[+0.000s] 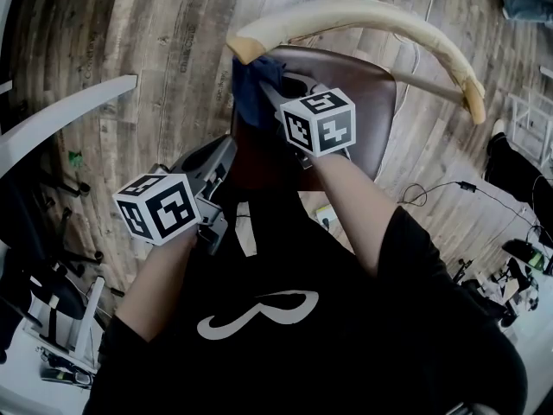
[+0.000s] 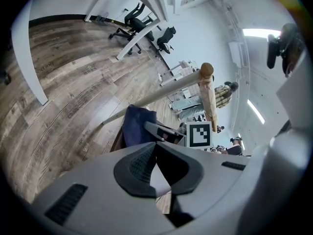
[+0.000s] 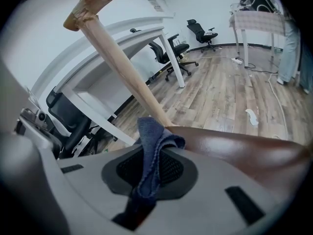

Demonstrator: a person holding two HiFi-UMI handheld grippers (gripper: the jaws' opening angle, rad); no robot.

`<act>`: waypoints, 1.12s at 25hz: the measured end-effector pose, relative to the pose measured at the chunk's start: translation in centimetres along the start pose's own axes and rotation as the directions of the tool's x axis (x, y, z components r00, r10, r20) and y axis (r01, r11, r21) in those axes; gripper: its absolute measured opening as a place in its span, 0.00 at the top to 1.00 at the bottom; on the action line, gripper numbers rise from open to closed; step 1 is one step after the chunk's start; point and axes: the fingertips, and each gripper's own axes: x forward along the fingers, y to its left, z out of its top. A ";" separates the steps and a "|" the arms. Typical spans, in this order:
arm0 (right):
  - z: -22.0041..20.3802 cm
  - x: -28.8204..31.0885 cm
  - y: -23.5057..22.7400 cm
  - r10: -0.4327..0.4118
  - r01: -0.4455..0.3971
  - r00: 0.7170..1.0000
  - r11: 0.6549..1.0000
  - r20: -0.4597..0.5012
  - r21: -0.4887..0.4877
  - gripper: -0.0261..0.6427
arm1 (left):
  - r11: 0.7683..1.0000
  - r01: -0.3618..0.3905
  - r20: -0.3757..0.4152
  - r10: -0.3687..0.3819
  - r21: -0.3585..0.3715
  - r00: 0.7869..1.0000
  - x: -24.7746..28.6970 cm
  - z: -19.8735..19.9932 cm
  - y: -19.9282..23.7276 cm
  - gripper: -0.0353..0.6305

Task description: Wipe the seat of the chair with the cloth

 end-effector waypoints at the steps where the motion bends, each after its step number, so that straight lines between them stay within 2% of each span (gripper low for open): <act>1: 0.0 0.0 -0.1 -0.004 0.004 1.000 1.000 0.000 0.000 0.88 | 1.000 0.001 -0.001 -0.001 0.000 1.000 0.0 0.0 0.0 0.93; 18: -0.8 -2.0 -3.2 -0.083 0.083 0.996 0.996 0.020 0.025 0.88 | 1.000 0.008 -0.030 -0.008 0.005 1.000 1.1 -0.7 -0.2 0.93; 28: -1.4 -4.3 -6.3 -0.152 0.148 0.987 0.986 0.051 0.072 0.88 | 1.000 0.016 -0.056 -0.015 0.018 0.998 2.2 -1.5 -1.1 0.93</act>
